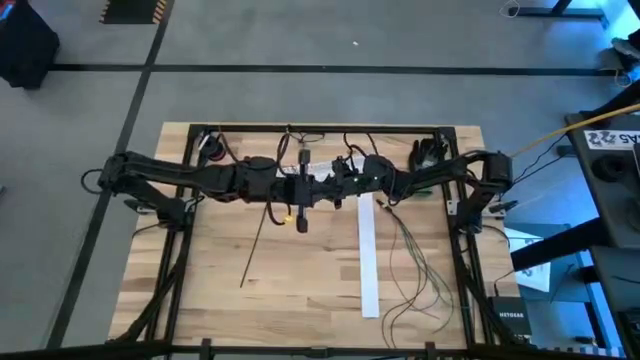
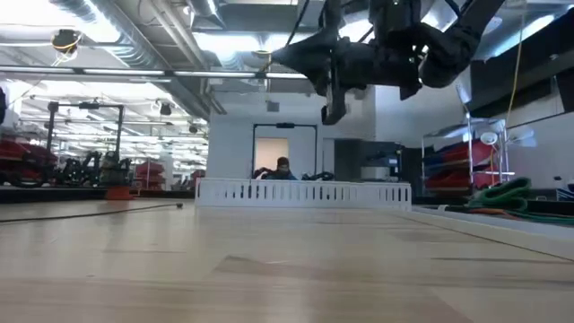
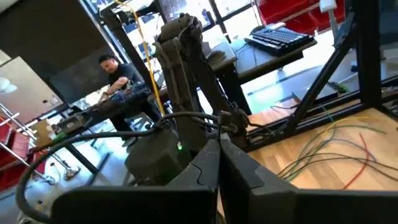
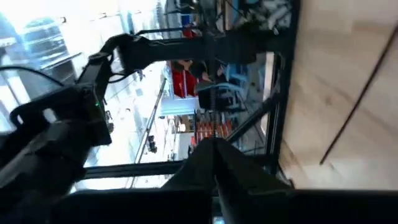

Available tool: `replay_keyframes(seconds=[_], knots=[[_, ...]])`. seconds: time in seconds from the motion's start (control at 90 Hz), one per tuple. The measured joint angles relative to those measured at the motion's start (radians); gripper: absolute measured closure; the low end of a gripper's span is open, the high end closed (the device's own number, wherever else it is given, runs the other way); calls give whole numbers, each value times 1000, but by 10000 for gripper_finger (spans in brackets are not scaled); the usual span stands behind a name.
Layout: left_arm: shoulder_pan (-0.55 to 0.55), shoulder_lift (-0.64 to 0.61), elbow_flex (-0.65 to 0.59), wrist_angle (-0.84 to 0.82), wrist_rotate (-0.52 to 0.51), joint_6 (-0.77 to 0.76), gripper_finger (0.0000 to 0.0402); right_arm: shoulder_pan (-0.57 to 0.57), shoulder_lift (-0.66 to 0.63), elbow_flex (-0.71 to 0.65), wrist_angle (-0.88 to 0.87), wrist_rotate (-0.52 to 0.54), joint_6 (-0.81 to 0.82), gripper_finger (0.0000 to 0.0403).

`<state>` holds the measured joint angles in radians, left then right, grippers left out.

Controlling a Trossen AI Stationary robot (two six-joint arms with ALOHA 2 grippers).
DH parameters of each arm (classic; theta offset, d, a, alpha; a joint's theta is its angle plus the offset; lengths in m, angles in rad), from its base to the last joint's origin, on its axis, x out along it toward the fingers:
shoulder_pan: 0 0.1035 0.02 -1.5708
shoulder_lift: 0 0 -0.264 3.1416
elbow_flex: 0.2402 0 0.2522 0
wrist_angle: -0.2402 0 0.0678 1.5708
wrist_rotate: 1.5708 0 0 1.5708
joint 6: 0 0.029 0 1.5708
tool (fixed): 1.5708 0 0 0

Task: Ziptie cables
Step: Wrap the right black zip-tie around the cable wires

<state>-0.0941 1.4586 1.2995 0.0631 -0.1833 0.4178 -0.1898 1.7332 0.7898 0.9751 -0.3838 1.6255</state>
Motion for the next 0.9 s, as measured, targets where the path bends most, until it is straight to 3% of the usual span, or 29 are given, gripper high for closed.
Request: replay_keyframes(seconds=[0.144, 0.4, 0.556, 0.7, 0.9], knots=[[-12, 0, 0, 2, -24, -106, 401, 0, 0, 0, 36, 22, -99, 400], [-57, -27, 0, 0, -169, -323, 401, -8, -18, 0, 133, 135, -373, 402], [-84, -67, 1, -24, -252, -492, 401, -16, -73, 0, 139, 183, -726, 402], [-90, -79, 2, -43, -267, -652, 401, -13, -124, 0, 139, 183, -1095, 402], [-87, -82, 2, -24, -302, -794, 401, -13, -154, 0, 134, 170, -1431, 403]])
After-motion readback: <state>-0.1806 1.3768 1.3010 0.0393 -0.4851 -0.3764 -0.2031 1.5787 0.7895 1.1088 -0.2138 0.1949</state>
